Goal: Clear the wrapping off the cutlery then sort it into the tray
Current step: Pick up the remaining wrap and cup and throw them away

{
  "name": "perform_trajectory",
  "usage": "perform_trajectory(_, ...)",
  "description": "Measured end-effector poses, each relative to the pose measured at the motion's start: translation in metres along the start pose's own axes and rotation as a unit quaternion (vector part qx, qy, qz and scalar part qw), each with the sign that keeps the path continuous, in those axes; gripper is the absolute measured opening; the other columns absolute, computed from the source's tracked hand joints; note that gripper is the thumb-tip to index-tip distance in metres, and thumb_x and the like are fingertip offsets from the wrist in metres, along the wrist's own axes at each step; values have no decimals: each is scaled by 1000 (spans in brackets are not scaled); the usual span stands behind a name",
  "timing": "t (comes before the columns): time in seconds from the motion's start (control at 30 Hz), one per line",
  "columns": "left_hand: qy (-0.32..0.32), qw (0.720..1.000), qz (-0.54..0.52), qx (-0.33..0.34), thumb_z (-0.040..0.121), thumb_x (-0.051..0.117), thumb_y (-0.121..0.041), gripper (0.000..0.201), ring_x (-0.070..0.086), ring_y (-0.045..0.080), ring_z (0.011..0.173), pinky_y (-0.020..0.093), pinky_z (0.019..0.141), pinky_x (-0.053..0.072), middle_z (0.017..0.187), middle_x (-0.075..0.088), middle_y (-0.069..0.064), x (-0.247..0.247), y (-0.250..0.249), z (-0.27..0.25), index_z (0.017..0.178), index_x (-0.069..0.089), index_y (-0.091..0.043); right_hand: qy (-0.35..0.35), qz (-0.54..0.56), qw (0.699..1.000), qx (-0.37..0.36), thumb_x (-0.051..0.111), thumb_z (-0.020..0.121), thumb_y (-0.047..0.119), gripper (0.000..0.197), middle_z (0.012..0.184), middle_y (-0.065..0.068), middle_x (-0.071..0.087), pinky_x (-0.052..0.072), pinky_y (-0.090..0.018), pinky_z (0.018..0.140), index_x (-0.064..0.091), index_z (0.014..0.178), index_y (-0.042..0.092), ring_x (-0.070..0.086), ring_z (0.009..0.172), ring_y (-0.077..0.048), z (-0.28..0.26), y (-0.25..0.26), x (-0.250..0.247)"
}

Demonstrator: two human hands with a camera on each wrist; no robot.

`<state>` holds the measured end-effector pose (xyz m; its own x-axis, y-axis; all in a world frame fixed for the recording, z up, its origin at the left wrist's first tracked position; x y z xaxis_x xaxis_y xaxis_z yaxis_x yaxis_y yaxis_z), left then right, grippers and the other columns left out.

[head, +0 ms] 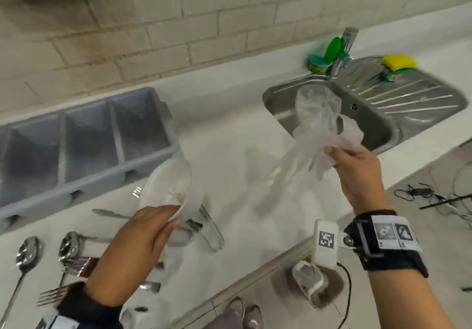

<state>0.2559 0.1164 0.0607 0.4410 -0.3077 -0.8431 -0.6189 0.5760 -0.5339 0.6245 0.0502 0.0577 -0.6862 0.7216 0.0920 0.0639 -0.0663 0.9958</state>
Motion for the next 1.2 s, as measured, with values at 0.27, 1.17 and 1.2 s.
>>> perform_trajectory(0.27,198,948,-59,240,90,26,-52,35,44,-5,100,-6,91,20,107,57,-24,121,-121,60,116,47,-38,-228,-16,967,117,79,64,19,45,101,-19,71,52,-38,85,66,100,-4,66,94,-30,-128,-81,-165)
perform_trajectory(1.17,549,783,236,175,90,41,-13,32,53,38,112,43,93,44,122,58,22,813,-109,60,119,52,-4,-304,-141,905,263,70,73,-5,42,60,30,68,43,-2,53,69,65,36,59,61,-5,-244,-424,-421)
perform_trajectory(1.2,549,781,248,168,89,43,-14,33,53,38,113,43,94,44,123,58,21,837,-97,62,120,51,-5,-299,-150,905,264,71,72,-4,45,63,28,68,43,-5,54,70,63,39,57,62,-7,-246,-442,-423)
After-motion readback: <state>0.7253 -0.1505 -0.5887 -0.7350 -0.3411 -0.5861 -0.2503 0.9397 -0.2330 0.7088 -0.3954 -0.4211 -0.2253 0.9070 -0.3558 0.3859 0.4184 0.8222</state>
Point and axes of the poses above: each hand's wrist, its own z-axis towards the middle knuckle, its own x-axis out of the palm, y = z × x, the point moved 5 cm from there along z, towards the middle knuckle
